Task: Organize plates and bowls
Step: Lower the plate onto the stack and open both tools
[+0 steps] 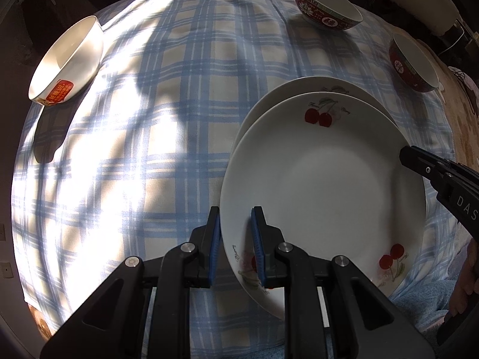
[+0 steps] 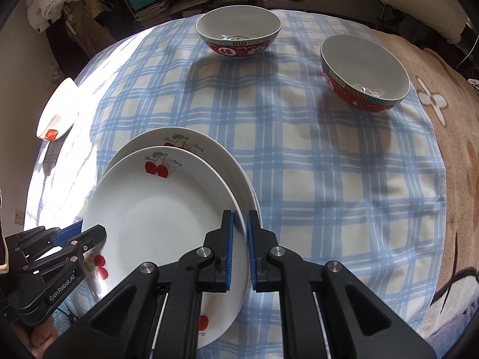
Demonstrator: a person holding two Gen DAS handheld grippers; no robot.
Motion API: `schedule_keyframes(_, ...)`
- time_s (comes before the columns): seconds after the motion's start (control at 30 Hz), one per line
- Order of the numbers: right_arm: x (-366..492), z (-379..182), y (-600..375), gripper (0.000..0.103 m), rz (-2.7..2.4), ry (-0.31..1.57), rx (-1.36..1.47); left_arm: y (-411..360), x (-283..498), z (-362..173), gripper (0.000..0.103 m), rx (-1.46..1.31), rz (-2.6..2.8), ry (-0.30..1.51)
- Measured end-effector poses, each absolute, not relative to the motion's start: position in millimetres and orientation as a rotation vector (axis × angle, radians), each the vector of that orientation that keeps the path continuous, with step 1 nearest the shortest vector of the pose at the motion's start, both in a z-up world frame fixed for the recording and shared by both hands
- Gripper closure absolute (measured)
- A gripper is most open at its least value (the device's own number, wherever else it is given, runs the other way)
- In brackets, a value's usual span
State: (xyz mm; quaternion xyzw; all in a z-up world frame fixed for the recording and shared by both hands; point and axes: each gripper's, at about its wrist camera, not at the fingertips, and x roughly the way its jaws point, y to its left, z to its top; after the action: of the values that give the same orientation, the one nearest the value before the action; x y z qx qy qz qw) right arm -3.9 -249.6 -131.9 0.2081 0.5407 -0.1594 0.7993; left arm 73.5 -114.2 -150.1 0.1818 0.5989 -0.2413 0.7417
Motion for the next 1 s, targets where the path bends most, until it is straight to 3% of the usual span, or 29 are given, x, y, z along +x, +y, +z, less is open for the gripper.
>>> schedule_keyframes(1.0, 2.5, -131.6, -252.6, 0.084, -0.351, 1.113, 0.479, -110.8, 71.6, -142.8, 0.080, 0.430, -0.513, 1.273)
